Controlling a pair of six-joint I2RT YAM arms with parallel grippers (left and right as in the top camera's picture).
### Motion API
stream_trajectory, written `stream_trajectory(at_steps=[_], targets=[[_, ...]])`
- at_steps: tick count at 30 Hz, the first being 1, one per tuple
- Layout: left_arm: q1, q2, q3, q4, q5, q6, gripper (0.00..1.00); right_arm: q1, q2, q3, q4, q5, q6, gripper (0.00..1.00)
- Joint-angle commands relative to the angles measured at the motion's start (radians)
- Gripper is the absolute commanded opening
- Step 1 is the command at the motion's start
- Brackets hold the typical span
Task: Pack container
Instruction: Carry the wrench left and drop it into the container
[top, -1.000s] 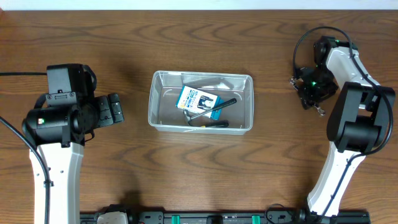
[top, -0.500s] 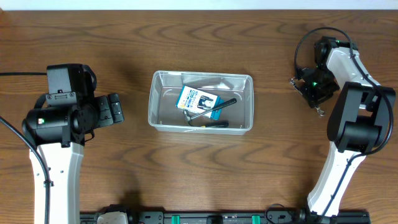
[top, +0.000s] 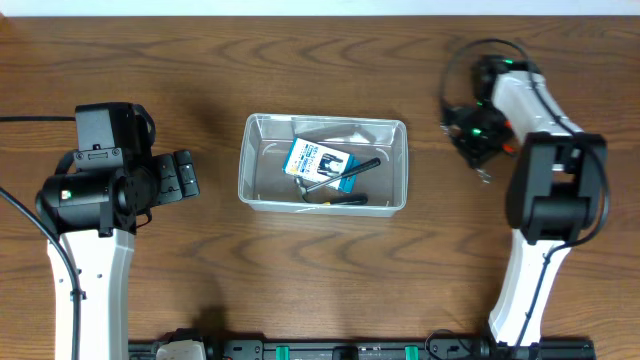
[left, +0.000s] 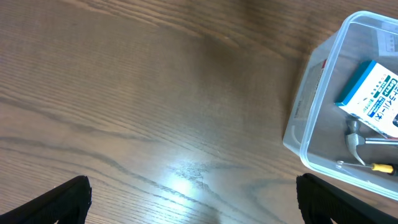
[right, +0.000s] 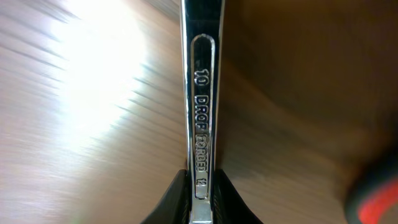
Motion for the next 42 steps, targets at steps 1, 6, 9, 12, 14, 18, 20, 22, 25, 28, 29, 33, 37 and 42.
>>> stream_trajectory(at_steps=[1, 6, 9, 12, 14, 18, 20, 22, 25, 28, 29, 33, 37, 42], targets=[[0.004, -0.007, 0.005, -0.002, -0.001, -0.009, 0.98, 0.094, -0.055, 0.104, -0.021, -0.054, -0.009, 0.09], [0.004, -0.007, 0.005, -0.002, -0.001, -0.009, 0.98, 0.2, -0.145, 0.245, -0.015, -0.054, -0.01, 0.08], [0.004, -0.007, 0.005, -0.002, -0.001, -0.009, 0.98, 0.256, -0.179, 0.311, -0.002, -0.054, -0.011, 0.06], [0.004, -0.007, 0.005, -0.002, -0.001, -0.009, 0.98, 0.316, -0.185, 0.331, -0.016, -0.076, -0.074, 0.06], [0.004, -0.007, 0.005, -0.002, -0.001, -0.009, 0.98, 0.361, -0.181, 0.329, -0.049, -0.122, -0.137, 0.06], [0.004, -0.007, 0.005, -0.002, -0.001, -0.009, 0.98, 0.444, -0.162, 0.327, -0.098, -0.251, -0.188, 0.05], [0.004, -0.007, 0.005, -0.002, -0.001, -0.008, 0.98, 0.483, -0.149, 0.325, -0.128, -0.299, -0.231, 0.06], [0.004, -0.007, 0.005, -0.002, -0.001, -0.008, 0.98, 0.52, -0.134, 0.317, -0.145, -0.292, -0.259, 0.06], [0.004, -0.007, 0.005, -0.001, -0.002, -0.008, 0.98, 0.554, -0.106, 0.277, -0.137, -0.247, -0.299, 0.07], [0.004, -0.007, 0.005, -0.001, -0.001, -0.008, 0.98, 0.563, -0.064, 0.215, -0.091, -0.217, -0.302, 0.08], [0.004, -0.007, 0.005, -0.001, -0.002, -0.008, 0.98, 0.563, -0.05, 0.198, -0.085, -0.217, -0.302, 0.08], [0.004, -0.007, 0.005, -0.002, -0.001, -0.008, 0.98, 0.562, -0.009, 0.162, -0.093, -0.217, -0.301, 0.16], [0.004, -0.007, 0.005, 0.0, -0.002, -0.008, 0.98, 0.562, -0.016, 0.169, -0.092, -0.17, -0.254, 0.97], [0.004, -0.007, 0.005, 0.014, -0.002, -0.008, 0.98, 0.537, -0.096, 0.26, -0.073, -0.081, -0.182, 0.99]])
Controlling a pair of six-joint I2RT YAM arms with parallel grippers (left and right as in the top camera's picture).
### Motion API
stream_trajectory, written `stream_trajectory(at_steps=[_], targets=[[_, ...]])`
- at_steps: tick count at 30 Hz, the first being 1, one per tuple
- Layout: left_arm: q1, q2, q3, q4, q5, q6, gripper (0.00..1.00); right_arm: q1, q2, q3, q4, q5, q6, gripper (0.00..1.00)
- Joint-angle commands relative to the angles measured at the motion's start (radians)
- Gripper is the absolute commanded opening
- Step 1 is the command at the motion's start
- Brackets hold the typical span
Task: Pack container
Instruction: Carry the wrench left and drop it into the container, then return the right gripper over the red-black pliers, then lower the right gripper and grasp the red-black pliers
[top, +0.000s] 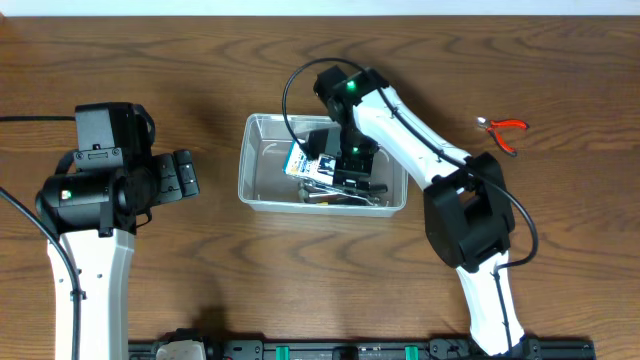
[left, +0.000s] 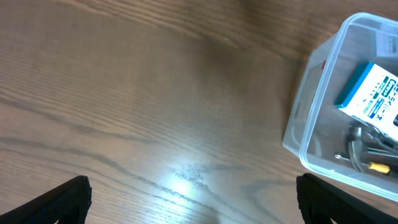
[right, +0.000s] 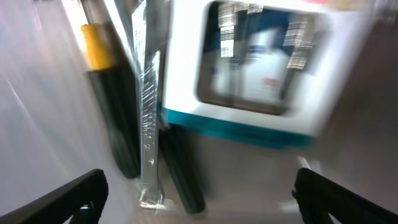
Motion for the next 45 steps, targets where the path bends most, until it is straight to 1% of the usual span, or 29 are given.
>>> stream_trajectory(at_steps=[1, 5, 9, 14, 18, 21, 25, 28, 31, 36, 45], targets=[[0.004, -0.007, 0.005, 0.011, -0.002, -0.008, 0.98, -0.041, -0.108, 0.102, 0.011, 0.09, 0.055, 0.99], [0.004, -0.007, 0.005, 0.018, -0.002, -0.008, 0.98, -0.136, -0.189, 0.19, 0.047, 0.158, 0.074, 0.99], [0.004, -0.007, 0.005, 0.018, -0.002, -0.008, 0.98, -0.285, -0.214, 0.215, 0.043, 0.187, 0.063, 0.99], [0.004, -0.007, 0.005, 0.018, -0.002, -0.009, 0.98, -0.516, -0.17, 0.201, -0.003, 0.172, 0.045, 0.99], [0.004, -0.007, 0.005, 0.018, -0.002, -0.009, 0.98, -0.637, -0.12, 0.201, -0.024, 0.139, 0.031, 0.99], [0.004, -0.007, 0.005, 0.018, -0.002, -0.009, 0.98, -0.698, -0.075, 0.201, -0.035, 0.129, 0.015, 0.99], [0.004, -0.007, 0.005, 0.018, -0.002, -0.009, 0.98, -0.74, -0.008, 0.201, -0.025, 0.109, 0.003, 0.99], [0.004, -0.007, 0.005, 0.018, -0.002, -0.009, 0.98, -0.747, 0.045, 0.201, -0.023, 0.064, -0.012, 0.99], [0.004, -0.007, 0.005, 0.018, -0.002, -0.009, 0.98, -0.739, 0.101, 0.201, -0.029, 0.061, -0.011, 0.99], [0.004, -0.007, 0.005, 0.019, -0.002, -0.009, 0.98, -0.719, 0.177, 0.201, -0.051, 0.061, -0.009, 0.95], [0.004, -0.007, 0.005, 0.034, -0.002, -0.01, 0.98, -0.711, 0.197, 0.201, -0.058, 0.061, 0.003, 0.94]])
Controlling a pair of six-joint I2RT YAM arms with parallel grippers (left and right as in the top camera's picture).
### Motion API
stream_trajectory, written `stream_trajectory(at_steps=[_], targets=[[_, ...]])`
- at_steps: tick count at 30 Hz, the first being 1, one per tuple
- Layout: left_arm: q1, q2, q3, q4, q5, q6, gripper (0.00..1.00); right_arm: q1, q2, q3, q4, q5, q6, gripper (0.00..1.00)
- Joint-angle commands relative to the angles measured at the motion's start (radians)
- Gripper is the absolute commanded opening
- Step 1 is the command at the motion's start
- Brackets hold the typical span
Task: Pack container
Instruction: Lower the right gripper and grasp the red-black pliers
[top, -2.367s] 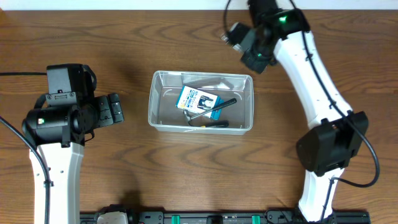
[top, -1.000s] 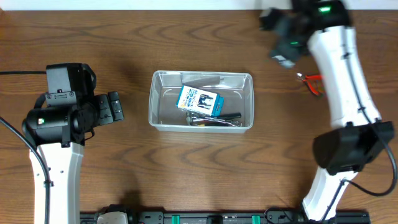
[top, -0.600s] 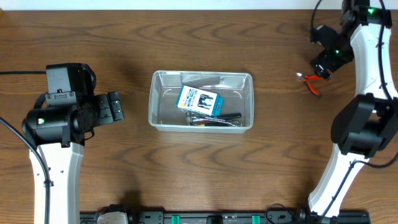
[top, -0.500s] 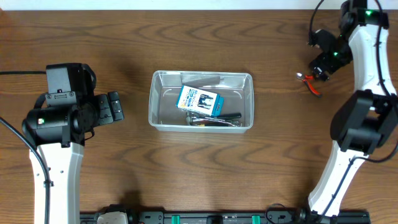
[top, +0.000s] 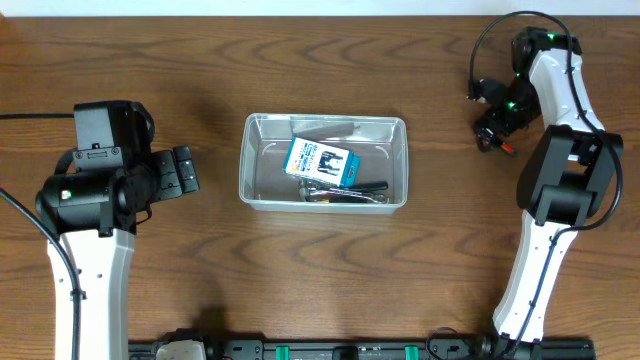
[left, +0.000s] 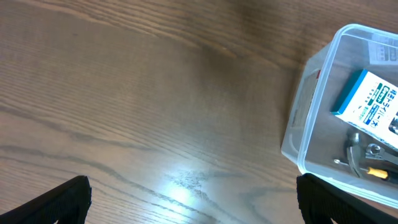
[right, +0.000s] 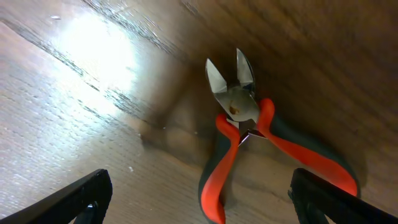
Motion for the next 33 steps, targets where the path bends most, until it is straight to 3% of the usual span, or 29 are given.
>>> stream_trajectory(at_steps=[1, 25, 30, 33], targets=[[0.004, -0.007, 0.005, 0.005, -0.004, -0.01, 0.98, 0.003, 0.001, 0.002, -0.005, -0.011, -0.001, 0.94], [0.004, -0.007, 0.005, 0.004, -0.004, -0.009, 0.98, -0.01, 0.041, -0.131, 0.094, 0.001, 0.022, 0.89], [0.004, -0.007, 0.005, 0.004, -0.004, -0.009, 0.98, -0.01, 0.041, -0.137, 0.093, 0.0, 0.023, 0.78], [0.004, -0.007, 0.005, 0.004, -0.004, -0.009, 0.98, -0.01, 0.041, -0.137, 0.093, 0.0, 0.027, 0.61]])
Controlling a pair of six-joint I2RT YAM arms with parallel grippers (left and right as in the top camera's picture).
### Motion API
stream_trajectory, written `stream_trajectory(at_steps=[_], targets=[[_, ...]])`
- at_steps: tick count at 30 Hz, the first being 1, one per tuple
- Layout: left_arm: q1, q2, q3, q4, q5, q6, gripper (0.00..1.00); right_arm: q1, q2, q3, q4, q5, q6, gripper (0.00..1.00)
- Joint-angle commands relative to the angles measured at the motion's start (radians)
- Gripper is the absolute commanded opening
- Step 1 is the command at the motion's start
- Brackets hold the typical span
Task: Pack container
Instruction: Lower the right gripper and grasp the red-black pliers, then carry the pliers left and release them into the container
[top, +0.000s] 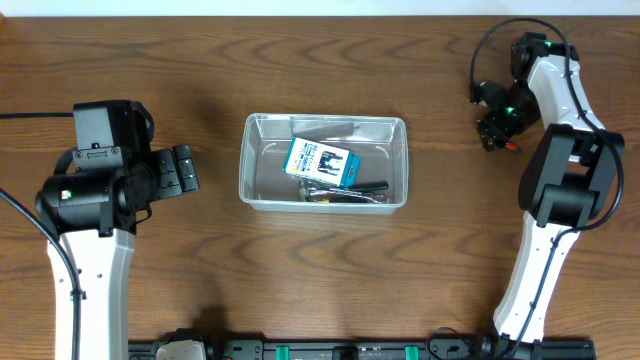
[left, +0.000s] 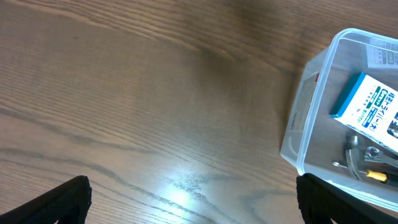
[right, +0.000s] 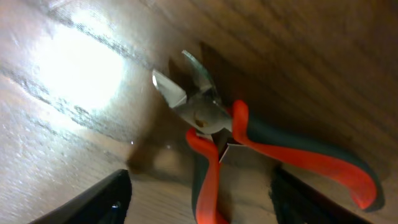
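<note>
The clear container (top: 250, 165) sits mid-table and holds a blue-and-white box (top: 320, 160) and some tools (top: 345, 195). Red-handled cutters (right: 214, 134) lie on the wood at the far right, tips toward the far edge; overhead shows only a red bit of them (top: 508, 147). My right gripper (right: 202, 208) is open low over the cutters, one handle between its fingers (right: 106, 199). In the overhead view the right gripper (top: 495, 128) covers them. My left gripper (left: 193, 205) is open over bare wood left of the container (left: 298, 143).
The right arm's cable loops near the table's far right edge (top: 480, 60). The left arm's base stands at the near left (top: 90, 270). The container's rim lies to the right in the left wrist view.
My right gripper has come closer to the red cutters, which fill more of the wrist view, and its fingers stand nearer each other around one handle. The left arm has not moved.
My right gripper was shut on a steel wrench at the table's right. Then it was open inside the container, with the wrench left among the tools. Then it stood open over the red cutters at the far right, and now sits lower on them.
</note>
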Motion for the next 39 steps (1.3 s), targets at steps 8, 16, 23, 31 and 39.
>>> stream_trajectory(at_steps=[8, 16, 23, 31, 39], targets=[[0.004, -0.007, 0.005, -0.003, -0.004, -0.009, 0.98, -0.003, 0.053, -0.048, -0.019, -0.042, 0.027, 0.3], [0.004, -0.007, 0.005, -0.003, -0.004, -0.009, 0.98, -0.003, 0.053, -0.048, -0.021, -0.042, 0.051, 0.16], [0.004, -0.007, 0.005, -0.003, -0.004, -0.009, 0.98, 0.0, 0.052, -0.048, -0.032, -0.042, 0.078, 0.04], [0.004, -0.007, 0.005, -0.003, -0.004, -0.009, 0.98, 0.06, -0.013, -0.008, -0.037, -0.046, 0.142, 0.01], [0.004, -0.007, 0.005, -0.003, -0.004, -0.009, 0.98, 0.208, -0.249, 0.11, -0.06, -0.124, 0.162, 0.01]])
